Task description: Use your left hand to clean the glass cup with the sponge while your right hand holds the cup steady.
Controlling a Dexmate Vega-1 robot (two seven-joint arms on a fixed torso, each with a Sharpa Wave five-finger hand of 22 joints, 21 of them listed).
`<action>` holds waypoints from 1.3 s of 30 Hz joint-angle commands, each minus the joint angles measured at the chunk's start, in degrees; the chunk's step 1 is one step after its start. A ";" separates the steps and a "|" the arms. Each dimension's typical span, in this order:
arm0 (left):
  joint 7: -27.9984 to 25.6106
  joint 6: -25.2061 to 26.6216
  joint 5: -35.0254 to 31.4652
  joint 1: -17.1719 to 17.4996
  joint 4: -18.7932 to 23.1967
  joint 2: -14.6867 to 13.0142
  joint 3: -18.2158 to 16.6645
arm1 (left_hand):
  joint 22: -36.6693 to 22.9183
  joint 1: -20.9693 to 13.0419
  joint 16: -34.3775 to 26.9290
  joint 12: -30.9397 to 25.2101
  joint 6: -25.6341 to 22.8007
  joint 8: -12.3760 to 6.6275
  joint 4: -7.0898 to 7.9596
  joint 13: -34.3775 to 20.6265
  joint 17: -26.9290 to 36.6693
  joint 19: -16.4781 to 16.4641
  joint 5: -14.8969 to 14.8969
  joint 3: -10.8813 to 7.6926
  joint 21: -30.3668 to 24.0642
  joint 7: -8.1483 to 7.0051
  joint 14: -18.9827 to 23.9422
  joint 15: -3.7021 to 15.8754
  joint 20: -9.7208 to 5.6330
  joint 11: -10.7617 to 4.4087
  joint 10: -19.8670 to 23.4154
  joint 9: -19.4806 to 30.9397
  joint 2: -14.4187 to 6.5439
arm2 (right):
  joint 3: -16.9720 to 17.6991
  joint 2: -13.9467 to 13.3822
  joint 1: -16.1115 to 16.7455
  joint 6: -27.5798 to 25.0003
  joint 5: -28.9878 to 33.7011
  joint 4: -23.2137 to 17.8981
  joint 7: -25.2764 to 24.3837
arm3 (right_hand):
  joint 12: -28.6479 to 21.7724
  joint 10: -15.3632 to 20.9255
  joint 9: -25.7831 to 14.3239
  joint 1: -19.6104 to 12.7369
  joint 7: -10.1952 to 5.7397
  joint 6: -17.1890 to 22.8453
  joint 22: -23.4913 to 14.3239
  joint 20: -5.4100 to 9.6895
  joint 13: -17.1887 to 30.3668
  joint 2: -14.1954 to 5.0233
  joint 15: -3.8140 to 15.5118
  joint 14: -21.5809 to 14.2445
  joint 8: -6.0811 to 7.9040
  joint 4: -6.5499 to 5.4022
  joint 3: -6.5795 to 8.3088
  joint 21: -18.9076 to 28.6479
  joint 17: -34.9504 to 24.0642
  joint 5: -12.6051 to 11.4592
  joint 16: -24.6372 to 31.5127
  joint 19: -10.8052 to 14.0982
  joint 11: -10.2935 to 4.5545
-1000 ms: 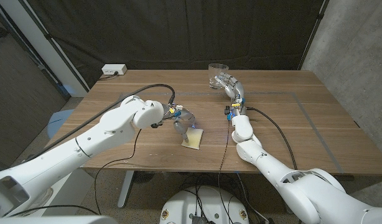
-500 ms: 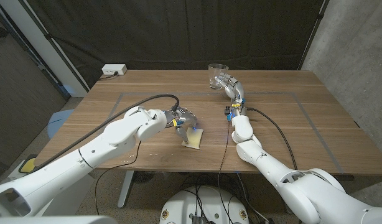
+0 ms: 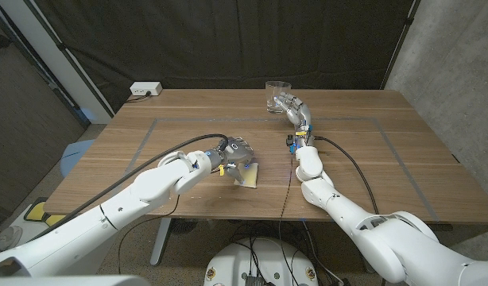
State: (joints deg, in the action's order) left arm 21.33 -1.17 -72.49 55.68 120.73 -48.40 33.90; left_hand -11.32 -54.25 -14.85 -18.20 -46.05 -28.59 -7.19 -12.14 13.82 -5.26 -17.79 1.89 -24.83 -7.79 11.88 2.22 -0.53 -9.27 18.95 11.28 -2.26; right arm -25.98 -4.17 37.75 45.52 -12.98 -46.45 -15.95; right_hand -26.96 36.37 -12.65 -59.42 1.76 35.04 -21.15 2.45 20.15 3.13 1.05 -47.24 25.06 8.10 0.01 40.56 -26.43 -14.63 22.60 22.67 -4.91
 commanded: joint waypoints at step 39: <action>-69.52 -0.78 29.04 6.86 -24.07 23.19 -11.67 | 0.12 -10.68 -0.10 0.55 -21.81 -2.27 -0.88 0.46 -0.82 -5.96 6.84 -6.44 -3.17 4.74 8.91 10.16 -2.68 -2.50 13.53 -1.07 -5.56 | 3.24 1.12 1.91 -0.02 -7.47 -1.99 8.05 | 0.28 4.71 -0.73 -11.64 -9.94 10.68 -0.20 8.69 0.86 -11.88 12.89 -5.00 0.35 -2.05 1.48 2.50 -1.41 -0.24 -0.14 -1.29 -4.29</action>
State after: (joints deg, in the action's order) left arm -31.87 6.26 -57.28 64.26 105.47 -31.81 23.80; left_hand -11.18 -64.32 -15.06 -17.96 -64.20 -31.11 -8.21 -11.60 13.03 -10.57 -11.20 -4.24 -27.40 0.41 20.39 2.37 -2.13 -11.59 31.86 9.99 -7.37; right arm -24.14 -2.99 37.52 46.12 -16.41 -45.19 -11.99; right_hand -26.81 37.02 -13.00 -59.55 1.52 35.32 -21.13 2.67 20.91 3.25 1.31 -47.51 25.06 8.02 -0.07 42.60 -27.51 -14.63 22.06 21.43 -4.88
